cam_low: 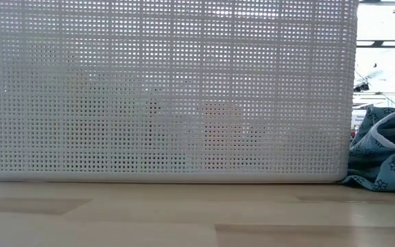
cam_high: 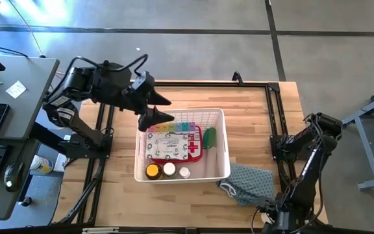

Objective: Pick & place medical supplies in basket/bin
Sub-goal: Put the orange pill bottle into the white container

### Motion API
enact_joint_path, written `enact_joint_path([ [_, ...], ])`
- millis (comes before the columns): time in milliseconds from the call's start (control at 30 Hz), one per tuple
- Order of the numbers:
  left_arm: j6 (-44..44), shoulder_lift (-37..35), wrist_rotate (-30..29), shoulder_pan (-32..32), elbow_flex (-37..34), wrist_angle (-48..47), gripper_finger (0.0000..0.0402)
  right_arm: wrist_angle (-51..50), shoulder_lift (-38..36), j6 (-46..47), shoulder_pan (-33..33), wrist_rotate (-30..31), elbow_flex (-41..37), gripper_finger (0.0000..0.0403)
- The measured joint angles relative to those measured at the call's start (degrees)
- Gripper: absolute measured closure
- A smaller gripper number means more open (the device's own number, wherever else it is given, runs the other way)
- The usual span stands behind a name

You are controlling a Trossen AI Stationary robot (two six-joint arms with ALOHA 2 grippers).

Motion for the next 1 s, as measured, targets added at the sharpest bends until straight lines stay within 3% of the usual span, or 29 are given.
enact_joint_path([
  [533, 2.0, 4.7, 3.5, 0.0, 0.0, -1.3, 0.0016, -10.6, 0.0, -2.2, 1.5, 7.5, 0.0, 0.0067],
  [1000, 5.2, 5.0, 5.9, 0.0, 0.0, -1.3, 0.0016, -5.9, 2.9, -2.7, 1.2, 7.6, 0.0, 0.002],
])
